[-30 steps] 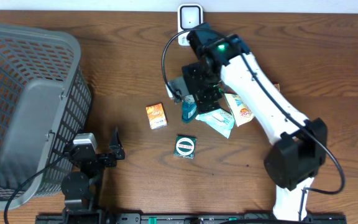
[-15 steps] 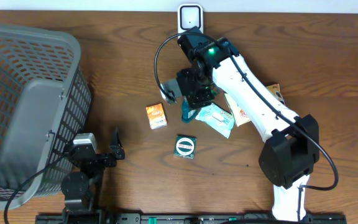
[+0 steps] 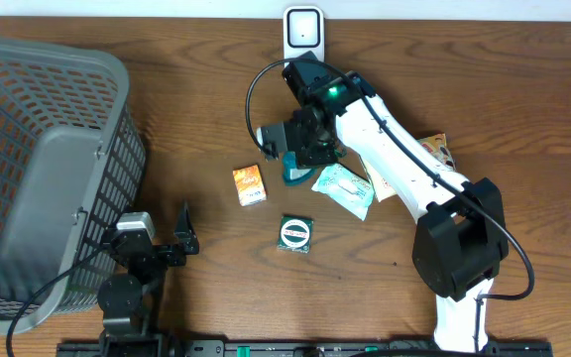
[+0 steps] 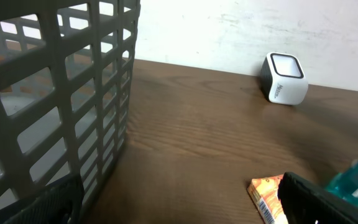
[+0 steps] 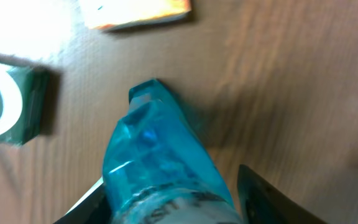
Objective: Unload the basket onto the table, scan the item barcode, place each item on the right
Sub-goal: 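Lower the right gripper and grasp the teal bottle from above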
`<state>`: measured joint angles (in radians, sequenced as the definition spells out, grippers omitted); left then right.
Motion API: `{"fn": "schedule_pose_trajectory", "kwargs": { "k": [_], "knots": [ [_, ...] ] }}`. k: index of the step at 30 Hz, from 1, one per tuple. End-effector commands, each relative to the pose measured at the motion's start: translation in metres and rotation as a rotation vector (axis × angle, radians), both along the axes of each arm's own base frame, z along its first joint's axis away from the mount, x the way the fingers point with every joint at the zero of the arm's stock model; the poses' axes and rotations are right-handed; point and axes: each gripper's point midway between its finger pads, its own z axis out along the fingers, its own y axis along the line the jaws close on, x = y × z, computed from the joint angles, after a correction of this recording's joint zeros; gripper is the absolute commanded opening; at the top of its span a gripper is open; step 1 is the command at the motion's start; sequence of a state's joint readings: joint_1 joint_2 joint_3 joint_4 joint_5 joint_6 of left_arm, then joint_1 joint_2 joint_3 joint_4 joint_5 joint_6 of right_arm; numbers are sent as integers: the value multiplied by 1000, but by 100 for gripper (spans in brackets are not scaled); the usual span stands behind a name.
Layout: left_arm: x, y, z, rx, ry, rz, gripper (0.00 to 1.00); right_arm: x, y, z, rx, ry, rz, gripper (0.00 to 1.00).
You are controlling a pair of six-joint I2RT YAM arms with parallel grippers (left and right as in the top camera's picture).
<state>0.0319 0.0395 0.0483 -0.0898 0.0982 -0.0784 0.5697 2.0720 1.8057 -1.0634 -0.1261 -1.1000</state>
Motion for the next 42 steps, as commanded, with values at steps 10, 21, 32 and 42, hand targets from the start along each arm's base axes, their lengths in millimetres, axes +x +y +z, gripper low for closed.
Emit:
{"fn": "schedule_pose_trajectory", "kwargs": {
  "k": [10,21,32,42],
  "knots": [
    [-1,-1,-15,-11,42,-2,98,13,18,0,108,59,-478,48],
    [-1,-1,-15,-11,42,-2,98,27,27,47,229,78,-743,99],
    [-1,-1,-15,-11,42,-2,98,13,-1,169,401,89,-962,99],
    [-1,-1,-15,-11,42,-2,98,-46,-70,244,483,10,-994,99]
  ]
}}
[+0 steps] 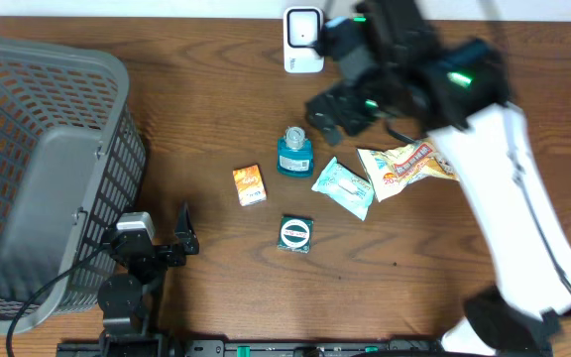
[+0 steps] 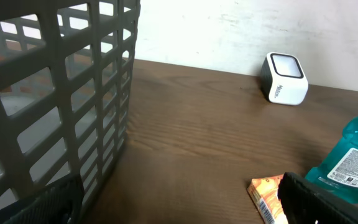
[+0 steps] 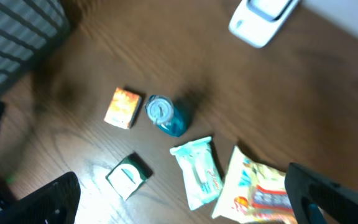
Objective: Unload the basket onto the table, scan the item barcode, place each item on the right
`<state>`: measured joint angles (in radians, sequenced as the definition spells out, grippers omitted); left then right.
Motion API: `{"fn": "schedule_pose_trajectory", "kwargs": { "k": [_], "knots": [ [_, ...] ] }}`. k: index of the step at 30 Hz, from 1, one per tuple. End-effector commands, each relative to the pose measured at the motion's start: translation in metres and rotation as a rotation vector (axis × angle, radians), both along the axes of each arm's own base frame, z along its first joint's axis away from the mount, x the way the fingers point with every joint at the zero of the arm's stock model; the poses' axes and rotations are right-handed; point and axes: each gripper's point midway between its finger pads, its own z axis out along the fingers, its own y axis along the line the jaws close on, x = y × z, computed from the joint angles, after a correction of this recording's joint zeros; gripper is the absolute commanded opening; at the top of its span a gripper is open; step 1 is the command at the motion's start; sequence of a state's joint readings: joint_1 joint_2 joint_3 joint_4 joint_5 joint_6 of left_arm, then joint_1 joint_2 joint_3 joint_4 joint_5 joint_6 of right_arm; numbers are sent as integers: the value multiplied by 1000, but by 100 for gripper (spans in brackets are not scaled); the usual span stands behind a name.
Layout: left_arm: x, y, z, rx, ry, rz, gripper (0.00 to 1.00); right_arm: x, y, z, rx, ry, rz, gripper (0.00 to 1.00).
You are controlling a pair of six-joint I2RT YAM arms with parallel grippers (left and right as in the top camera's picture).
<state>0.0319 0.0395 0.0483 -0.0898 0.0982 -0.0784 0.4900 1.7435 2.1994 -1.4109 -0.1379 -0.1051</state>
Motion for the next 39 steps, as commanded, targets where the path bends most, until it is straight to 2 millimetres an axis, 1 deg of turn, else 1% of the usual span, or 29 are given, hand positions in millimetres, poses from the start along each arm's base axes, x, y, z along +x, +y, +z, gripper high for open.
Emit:
{"fn": "schedule_pose_trajectory", "kwargs": {
  "k": [1,4,7,11,13,15,17,18,20,24,26,29,32,36,39],
  "knots": [
    [-1,-1,-15,-11,42,-2,98,-18,-19,7,-6,-19,-44,99],
    [-1,-1,-15,-11,42,-2,98,-24,-29,-7,-4,-29,-100,99],
    [-1,-1,-15,-11,42,-2,98,-27,-31,-28,42,-60,-138,99],
    [-1,-1,-15,-11,42,-2,98,-15,-25,-61,117,-163,-147,99],
    [-1,-1,-15,-11,42,-2,98,-8,-20,-86,137,-189,-143,99],
    [-1,-1,-15,-11,42,-2,97,-6,-6,-116,156,-189,-63,99],
    [-1,-1,-15,-11,42,-2,98,-11,13,-138,192,-180,65,99],
    [-1,-1,-15,-11,42,-2,98,-14,27,-147,232,-166,144,99],
    [-1,-1,-15,-11,42,-2,98,-10,37,-153,259,-160,179,99],
    [-1,-1,-15,-11,42,-2,98,9,49,-162,281,-192,189,99],
    [-1,-1,-15,-11,42,-2,98,12,54,-168,292,-188,202,99],
    [-1,-1,-15,-11,42,-2,98,16,66,-183,304,-192,273,99],
    [-1,-1,-15,-11,42,-2,98,25,70,-194,305,-203,276,99],
    [-1,-1,-15,-11,42,-2,98,34,78,-202,322,-230,300,99],
    [-1,-1,-15,-11,42,-2,98,38,80,-207,314,-247,311,99]
  ]
}}
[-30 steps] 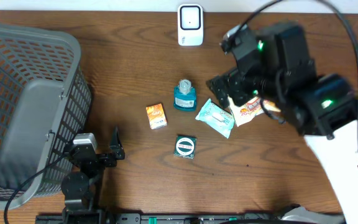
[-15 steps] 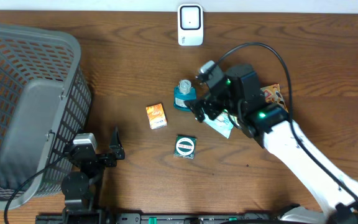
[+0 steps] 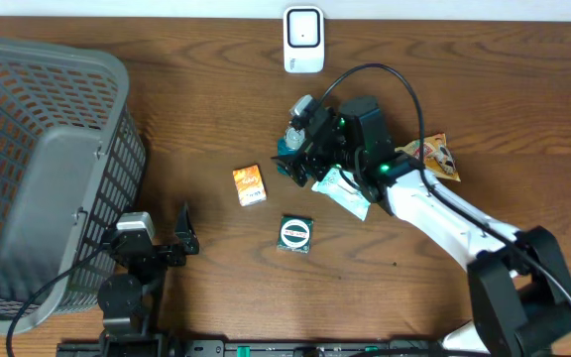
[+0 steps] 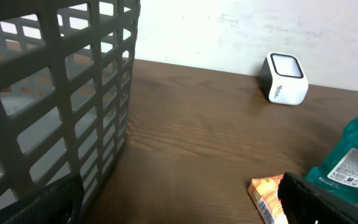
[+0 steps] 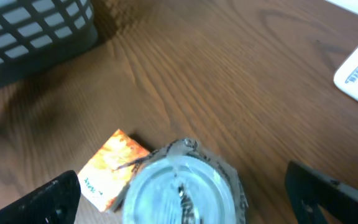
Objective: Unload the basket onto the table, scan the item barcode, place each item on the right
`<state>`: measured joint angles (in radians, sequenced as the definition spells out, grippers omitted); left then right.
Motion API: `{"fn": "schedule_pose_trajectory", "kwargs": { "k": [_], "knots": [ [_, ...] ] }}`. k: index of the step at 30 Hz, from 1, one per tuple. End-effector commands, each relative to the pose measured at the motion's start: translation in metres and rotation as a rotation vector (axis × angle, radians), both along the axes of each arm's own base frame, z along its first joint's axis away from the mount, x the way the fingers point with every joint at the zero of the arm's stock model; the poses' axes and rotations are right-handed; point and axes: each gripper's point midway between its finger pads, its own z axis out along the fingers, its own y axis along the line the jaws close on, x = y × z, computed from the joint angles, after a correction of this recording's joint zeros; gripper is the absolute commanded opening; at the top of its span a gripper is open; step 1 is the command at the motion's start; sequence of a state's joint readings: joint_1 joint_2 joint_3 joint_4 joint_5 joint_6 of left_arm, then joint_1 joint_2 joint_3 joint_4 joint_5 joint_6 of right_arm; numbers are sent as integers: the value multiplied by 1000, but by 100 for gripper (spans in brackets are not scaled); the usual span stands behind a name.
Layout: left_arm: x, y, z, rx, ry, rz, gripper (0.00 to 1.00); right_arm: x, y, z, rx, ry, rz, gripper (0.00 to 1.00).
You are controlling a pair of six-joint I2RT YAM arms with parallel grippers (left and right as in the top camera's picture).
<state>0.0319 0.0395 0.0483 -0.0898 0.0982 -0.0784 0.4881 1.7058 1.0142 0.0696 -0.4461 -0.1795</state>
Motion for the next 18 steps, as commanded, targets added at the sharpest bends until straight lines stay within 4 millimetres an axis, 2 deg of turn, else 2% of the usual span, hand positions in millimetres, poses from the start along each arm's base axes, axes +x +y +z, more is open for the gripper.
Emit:
{"fn": "schedule_pose_trajectory", "kwargs": {
  "k": [1,11,13,16,18],
  "knots": [
    [-1,-1,-15,-11,42,-2,98,2,5,-5,-3,-23,41,99],
    [-1,-1,-15,-11,42,-2,98,8,19,-24,-22,-38,51,98],
    [-1,-1,-15,-11,42,-2,98,13,19,-28,-47,-57,31,92],
    [-1,-1,-15,-11,42,-2,98,17,18,-30,-67,-70,14,74],
    [-1,-1,-15,-11,42,-2,98,18,19,-28,-64,-74,15,66]
  ]
}}
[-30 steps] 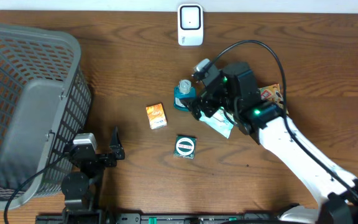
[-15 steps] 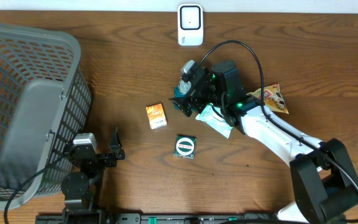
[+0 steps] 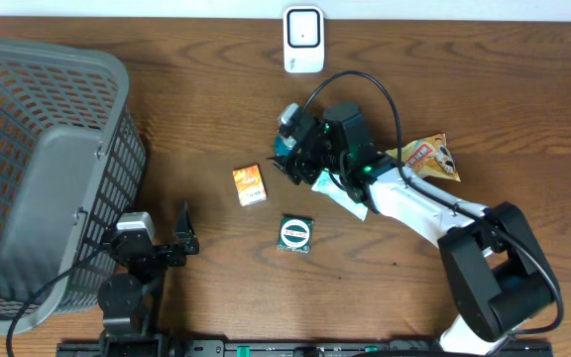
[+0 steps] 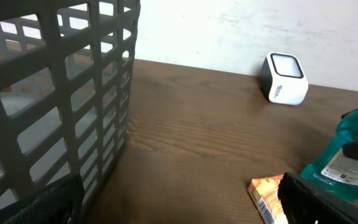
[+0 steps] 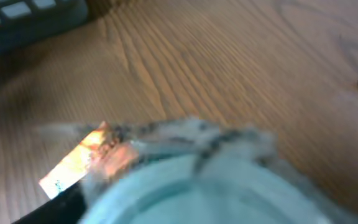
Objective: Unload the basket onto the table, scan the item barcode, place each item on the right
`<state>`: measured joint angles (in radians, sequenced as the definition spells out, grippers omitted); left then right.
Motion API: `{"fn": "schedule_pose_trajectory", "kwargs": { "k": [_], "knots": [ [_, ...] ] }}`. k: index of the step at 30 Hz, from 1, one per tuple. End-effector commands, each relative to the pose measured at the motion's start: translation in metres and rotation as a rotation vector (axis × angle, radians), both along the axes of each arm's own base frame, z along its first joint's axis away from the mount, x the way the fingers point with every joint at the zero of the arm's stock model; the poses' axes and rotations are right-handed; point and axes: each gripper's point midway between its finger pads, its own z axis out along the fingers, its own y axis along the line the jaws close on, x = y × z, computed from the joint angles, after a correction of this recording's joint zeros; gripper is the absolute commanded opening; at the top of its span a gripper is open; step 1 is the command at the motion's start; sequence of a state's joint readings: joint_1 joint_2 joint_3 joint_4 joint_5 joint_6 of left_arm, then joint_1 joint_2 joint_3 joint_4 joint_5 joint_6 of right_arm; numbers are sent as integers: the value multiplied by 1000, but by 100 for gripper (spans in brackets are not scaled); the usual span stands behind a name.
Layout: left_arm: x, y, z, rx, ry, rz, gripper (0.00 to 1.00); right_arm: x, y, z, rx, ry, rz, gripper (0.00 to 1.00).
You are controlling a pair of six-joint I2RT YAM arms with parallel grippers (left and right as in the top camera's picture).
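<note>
A teal bottle (image 3: 287, 151) with a white label stands on the table, also at the right edge of the left wrist view (image 4: 347, 158). My right gripper (image 3: 298, 149) is down over it. The blurred bottle top (image 5: 197, 186) fills the lower right wrist view, with one black finger (image 5: 51, 205) at its left, so the jaws read as open round it. The white scanner (image 3: 303, 40) stands at the far edge. My left gripper (image 3: 179, 241) rests open near the basket, holding nothing.
A grey basket (image 3: 43, 169) takes up the left side. An orange box (image 3: 250, 184), a green box (image 3: 294, 233), a white pouch (image 3: 345, 193) and a snack bag (image 3: 426, 159) lie round the bottle.
My right gripper has dropped lower, from just above the bottle top to round the bottle. In the left wrist view the bottle has shifted slightly left. The left arm is unchanged.
First my right gripper held the teal bottle low beside the orange box. Then the bottle stood upright on the table and the gripper was high up near the scanner, open. It came back just over the bottle, and now sits round it.
</note>
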<state>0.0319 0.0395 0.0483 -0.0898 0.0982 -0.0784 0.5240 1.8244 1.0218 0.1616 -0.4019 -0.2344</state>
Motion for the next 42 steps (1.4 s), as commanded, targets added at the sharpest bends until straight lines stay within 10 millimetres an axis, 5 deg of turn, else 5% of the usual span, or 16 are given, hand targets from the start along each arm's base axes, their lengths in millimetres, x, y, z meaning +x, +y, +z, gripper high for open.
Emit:
{"fn": "schedule_pose_trajectory", "kwargs": {
  "k": [1,12,22,25,35,42],
  "knots": [
    [-1,-1,-15,-11,42,-2,98,11,4,10,-5,-42,-14,62],
    [-1,-1,-15,-11,42,-2,98,17,7,25,13,-30,-33,15],
    [-1,-1,-15,-11,42,-2,97,2,-15,79,97,79,-109,8],
    [-1,-1,-15,-11,42,-2,98,-18,-21,105,163,132,-61,9],
    [-1,-1,-15,-11,42,-2,98,-131,-34,183,433,483,282,7],
    [-1,-1,-15,-11,42,-2,98,-165,-35,194,495,623,409,6]
  ]
}}
